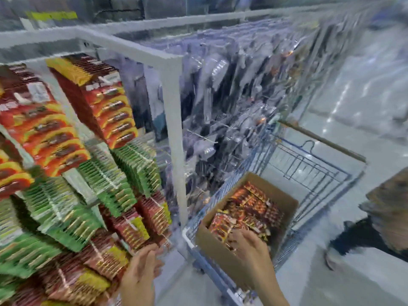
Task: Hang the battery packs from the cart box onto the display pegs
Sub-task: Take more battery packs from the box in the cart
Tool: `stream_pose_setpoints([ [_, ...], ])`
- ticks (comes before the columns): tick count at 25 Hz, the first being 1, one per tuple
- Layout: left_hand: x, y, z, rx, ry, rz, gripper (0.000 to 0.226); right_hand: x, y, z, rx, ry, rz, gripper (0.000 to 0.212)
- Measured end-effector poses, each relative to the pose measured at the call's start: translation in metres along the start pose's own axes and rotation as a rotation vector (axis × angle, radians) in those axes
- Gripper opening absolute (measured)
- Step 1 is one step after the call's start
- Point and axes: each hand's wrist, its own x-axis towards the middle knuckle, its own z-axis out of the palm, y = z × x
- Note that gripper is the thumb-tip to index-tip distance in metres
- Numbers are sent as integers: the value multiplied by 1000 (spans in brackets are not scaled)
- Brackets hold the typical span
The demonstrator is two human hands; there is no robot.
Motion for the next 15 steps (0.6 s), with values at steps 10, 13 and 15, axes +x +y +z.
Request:
stream_pose_setpoints([
  [10,14,-35,163,301,-312,-165,12,38,37,-123,21,196,182,20],
  [13,58,-40,227,386,-419,-213,11,60,37,-135,99,238,258,19],
  [15,99,-51,275,474,-498,-240,16,74,33,-139,128,257,295,18],
])
